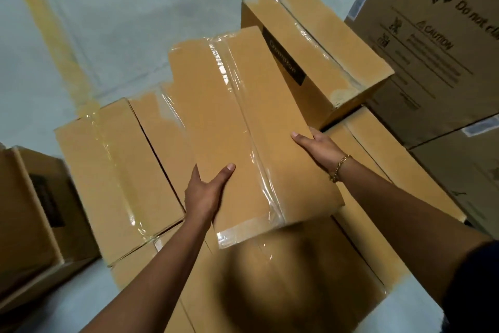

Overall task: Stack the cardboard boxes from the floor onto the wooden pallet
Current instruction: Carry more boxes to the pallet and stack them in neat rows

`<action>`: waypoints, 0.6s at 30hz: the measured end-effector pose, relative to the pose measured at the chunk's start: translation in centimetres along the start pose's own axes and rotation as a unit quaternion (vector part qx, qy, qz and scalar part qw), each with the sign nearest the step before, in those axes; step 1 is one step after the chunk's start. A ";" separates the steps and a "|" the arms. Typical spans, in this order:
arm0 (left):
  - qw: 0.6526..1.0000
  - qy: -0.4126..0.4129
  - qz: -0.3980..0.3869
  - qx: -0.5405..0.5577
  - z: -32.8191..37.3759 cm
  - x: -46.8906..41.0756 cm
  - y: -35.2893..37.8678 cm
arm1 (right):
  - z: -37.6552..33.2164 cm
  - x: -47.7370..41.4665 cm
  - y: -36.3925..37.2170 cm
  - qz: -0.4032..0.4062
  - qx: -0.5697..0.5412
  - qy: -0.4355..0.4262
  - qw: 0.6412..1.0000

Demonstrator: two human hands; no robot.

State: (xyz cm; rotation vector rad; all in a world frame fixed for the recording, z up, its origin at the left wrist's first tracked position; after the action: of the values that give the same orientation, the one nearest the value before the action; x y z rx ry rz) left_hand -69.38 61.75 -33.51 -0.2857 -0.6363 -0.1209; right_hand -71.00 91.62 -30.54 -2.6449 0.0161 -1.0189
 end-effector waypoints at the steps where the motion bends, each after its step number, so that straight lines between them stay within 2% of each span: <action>1: 1.000 0.005 0.003 0.005 0.1 -1.0 0.7 | 0.2 -1.4 -0.5 0.001 0.008 -0.001 1.000; 5: 1.000 0.001 0.016 0.008 0.0 -4.8 2.4 | 0.8 -6.4 -1.6 -0.003 0.038 0.003 0.999; 11: 0.999 -0.021 0.031 0.001 -1.2 -8.3 3.4 | 2.9 -12.2 -2.3 -0.023 0.022 -0.019 0.999; 18: 0.999 -0.029 0.032 -0.007 -2.7 -9.8 4.1 | 3.6 -13.4 -1.4 -0.018 0.025 -0.010 0.999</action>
State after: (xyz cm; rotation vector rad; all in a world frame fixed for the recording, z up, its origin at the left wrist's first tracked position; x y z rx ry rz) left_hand -74.88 65.11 -42.37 -0.3231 -0.6831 -0.0565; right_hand -78.74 95.54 -41.41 -2.6185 -0.0612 -0.9900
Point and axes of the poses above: each hand's wrist, its own x-axis away from the middle knuckle, its own y-axis out of the palm, z = x × y, the point moved 3 cm from there along -x, towards the middle knuckle, and after that the axes turned 11 degrees about -z, right-handed, at the moved point
